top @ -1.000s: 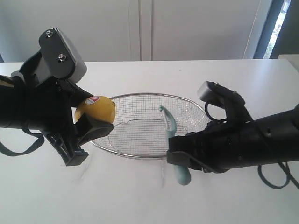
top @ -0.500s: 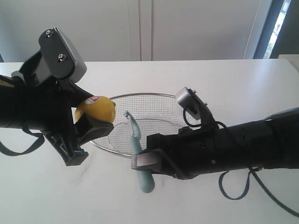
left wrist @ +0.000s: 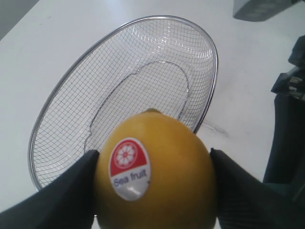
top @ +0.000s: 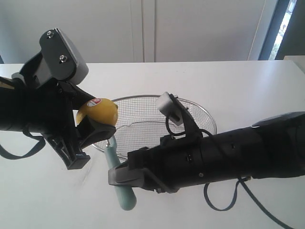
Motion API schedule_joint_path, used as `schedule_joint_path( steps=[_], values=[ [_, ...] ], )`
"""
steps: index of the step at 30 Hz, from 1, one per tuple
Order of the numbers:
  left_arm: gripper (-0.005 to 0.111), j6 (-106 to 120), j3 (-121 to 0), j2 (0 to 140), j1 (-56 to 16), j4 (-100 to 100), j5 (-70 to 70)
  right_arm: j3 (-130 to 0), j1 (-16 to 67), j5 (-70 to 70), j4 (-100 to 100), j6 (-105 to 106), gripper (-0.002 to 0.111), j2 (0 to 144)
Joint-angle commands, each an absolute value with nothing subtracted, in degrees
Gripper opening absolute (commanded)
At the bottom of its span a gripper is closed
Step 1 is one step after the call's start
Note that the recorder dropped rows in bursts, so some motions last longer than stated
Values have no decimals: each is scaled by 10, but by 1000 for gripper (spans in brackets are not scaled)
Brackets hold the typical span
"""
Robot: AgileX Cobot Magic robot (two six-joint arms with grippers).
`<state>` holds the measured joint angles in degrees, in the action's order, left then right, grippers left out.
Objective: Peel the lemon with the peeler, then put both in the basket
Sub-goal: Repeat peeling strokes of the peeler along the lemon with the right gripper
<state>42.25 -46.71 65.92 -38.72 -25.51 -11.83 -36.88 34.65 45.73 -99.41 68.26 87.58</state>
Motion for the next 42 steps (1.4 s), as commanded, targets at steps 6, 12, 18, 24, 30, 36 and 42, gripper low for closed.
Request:
schedule_joint_path(
  steps=[6,12,18,24,30,36,42],
  values=[
    [0,421,-464,656,-391,-266,-120,-385,349,457,-999,689,0,876],
    [0,421,-464,656,-391,-266,-120,-385,349,425,-999,688,0,876],
    [0,421,-464,656,-391,-266,-120,-385,348,423,-999,688,0,876],
    [0,421,-464,656,-391,-266,-120,-385,342,425,-999,688,0,875],
    [0,421,-464,656,-391,-266,-120,-385,326,438,-999,684,0,874],
    [0,421,-464,656,-391,-266,-120,-385,320,450,-999,683,0,874],
    [0,421,-464,656,-391,-266,-120,-385,320,446,-999,683,0,867]
  ],
)
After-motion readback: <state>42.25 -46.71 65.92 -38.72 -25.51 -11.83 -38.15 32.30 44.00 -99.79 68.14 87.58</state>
